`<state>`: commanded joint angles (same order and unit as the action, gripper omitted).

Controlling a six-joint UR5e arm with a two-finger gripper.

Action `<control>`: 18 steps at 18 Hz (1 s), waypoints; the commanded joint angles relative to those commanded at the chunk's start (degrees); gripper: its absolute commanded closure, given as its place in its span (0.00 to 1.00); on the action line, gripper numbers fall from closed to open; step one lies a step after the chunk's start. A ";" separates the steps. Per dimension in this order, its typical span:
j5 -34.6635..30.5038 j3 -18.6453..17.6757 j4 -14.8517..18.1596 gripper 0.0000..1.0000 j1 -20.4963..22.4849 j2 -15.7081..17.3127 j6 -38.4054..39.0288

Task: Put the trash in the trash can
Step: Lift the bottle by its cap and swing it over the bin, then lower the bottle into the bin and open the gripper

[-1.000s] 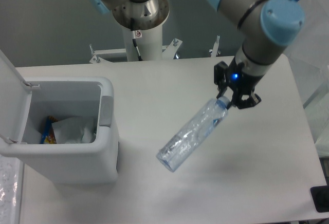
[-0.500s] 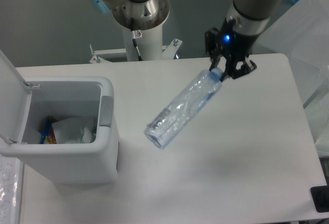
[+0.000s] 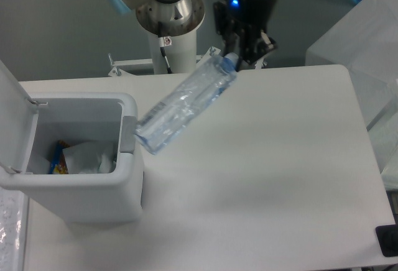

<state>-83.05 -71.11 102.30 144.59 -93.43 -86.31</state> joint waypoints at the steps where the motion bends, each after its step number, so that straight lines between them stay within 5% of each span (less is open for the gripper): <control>1: -1.05 0.44 0.00 0.73 -1.23 0.00 0.00; 9: -5.54 0.71 -0.44 0.72 -7.21 -0.79 0.52; 18: -10.72 0.53 -5.01 0.66 -15.30 -4.66 7.29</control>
<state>-93.78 -70.58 97.29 129.29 -98.09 -79.02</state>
